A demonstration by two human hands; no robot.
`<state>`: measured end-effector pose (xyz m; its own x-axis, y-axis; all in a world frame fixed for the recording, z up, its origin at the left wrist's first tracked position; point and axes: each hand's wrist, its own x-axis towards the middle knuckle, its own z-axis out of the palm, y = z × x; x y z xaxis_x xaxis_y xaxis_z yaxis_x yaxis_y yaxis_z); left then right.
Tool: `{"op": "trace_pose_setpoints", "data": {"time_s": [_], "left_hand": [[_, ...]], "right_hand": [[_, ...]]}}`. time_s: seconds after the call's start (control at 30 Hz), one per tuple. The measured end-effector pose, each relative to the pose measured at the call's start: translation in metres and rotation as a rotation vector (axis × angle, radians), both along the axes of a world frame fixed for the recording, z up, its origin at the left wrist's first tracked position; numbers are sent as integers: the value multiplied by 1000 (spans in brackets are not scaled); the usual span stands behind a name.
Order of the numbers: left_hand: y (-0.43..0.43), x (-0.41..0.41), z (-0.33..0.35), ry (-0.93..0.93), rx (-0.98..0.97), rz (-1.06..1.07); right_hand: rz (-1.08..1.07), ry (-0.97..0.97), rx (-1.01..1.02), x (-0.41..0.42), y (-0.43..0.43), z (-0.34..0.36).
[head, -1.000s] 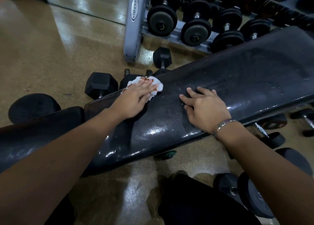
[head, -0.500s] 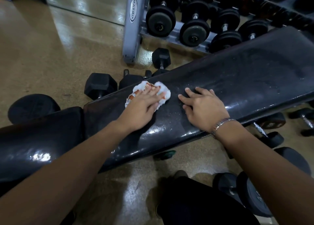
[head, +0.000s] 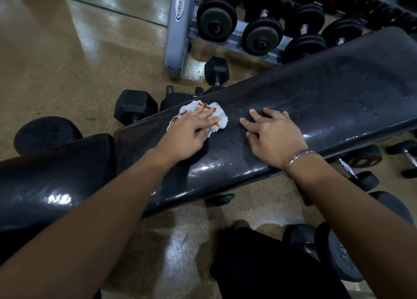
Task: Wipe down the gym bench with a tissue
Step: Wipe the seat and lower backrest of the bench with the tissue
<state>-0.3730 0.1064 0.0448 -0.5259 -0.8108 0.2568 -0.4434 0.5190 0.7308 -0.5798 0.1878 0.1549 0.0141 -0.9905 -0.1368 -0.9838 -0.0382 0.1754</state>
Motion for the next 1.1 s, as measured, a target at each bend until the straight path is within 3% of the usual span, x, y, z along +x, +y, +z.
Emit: {"op": "trace_pose_setpoints", "data": {"time_s": [0.1, 0.2, 0.27, 0.4, 0.43, 0.57, 0.6, 0.73, 0.83, 0.9, 1.03, 1.1], "left_hand": [[32, -33, 7, -16, -21, 117], [39, -3, -3, -66, -141, -171], [14, 19, -8, -91, -162, -226], [19, -8, -3, -69, 11, 138], [34, -17, -1, -82, -19, 119], [44, 13, -7, -125, -219, -292], [32, 18, -6, -126, -231, -277], [43, -16, 2, -81, -40, 109], [82, -14, -4, -92, -165, -150], [63, 8, -7, -113, -244, -287], [57, -9, 1, -90, -70, 37], [83, -20, 2, -78, -121, -45]], "right_hand": [[-3, -10, -2, 1, 2, 0], [6, -8, 10, -1, 0, 2], [4, -4, 15, -1, -1, 2], [2, 2, 14, 0, 0, 0], [3, 0, 14, 0, 1, 1], [15, 6, 20, -1, -1, 2], [14, 7, 21, -1, -1, 2], [-3, -8, 13, 0, 2, 1], [11, -1, 20, -3, 2, 2], [9, -3, 37, -3, -1, 3], [-15, -7, 47, 0, -1, 5], [-13, 2, 52, 0, 2, 5]]}}
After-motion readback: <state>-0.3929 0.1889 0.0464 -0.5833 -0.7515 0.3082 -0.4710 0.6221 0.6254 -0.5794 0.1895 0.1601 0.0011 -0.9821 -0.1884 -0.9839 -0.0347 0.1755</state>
